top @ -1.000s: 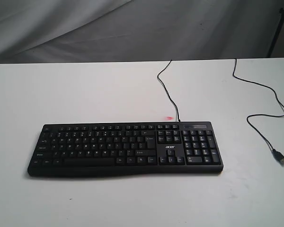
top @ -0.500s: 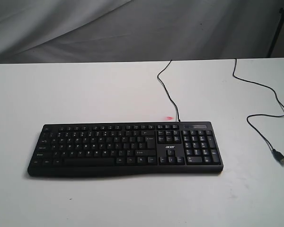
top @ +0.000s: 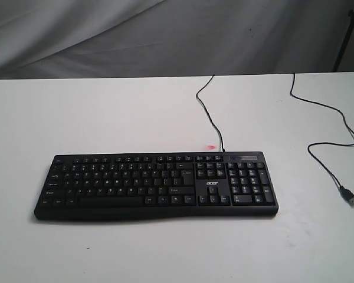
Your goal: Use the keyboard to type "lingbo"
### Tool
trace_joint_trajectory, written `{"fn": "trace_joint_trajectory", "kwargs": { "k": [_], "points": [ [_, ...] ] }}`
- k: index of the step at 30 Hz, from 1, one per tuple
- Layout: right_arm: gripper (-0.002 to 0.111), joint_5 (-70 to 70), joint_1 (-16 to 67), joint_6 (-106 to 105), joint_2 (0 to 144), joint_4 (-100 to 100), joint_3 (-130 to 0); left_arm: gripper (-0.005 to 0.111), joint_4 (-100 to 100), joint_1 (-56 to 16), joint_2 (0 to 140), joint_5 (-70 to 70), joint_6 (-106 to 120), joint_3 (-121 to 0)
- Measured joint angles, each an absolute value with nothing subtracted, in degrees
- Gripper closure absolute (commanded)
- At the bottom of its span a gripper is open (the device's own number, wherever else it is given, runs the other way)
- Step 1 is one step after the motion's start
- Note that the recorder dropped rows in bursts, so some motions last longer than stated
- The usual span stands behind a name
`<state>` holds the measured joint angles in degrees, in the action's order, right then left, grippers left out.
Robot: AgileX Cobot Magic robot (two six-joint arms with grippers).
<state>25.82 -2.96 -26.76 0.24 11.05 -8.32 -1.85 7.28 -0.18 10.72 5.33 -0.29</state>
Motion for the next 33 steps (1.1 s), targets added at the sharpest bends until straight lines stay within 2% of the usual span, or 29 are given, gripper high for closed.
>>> {"fn": "trace_joint_trajectory", "kwargs": {
  "k": [10, 19, 27, 33],
  "points": [
    [0.108, 32.6, -3.0, -26.8, 15.8, 11.1, -26.3, 0.106, -1.8, 7.3, -0.2, 10.7, 5.3, -0.3],
    [0.108, 32.8, -1.8, -25.7, 29.5, 11.9, -32.4, 0.106, -1.8, 7.3, -0.2, 10.7, 5.3, -0.3],
    [0.108, 32.7, 7.3, -18.5, 39.8, 14.0, -32.4, 0.106, -1.8, 7.3, -0.2, 10.7, 5.3, -0.3],
    [0.108, 29.2, 19.3, -18.6, 52.8, 14.8, -34.7, 0.106, -1.8, 7.3, -0.2, 10.7, 5.3, -0.3]
  ]
}}
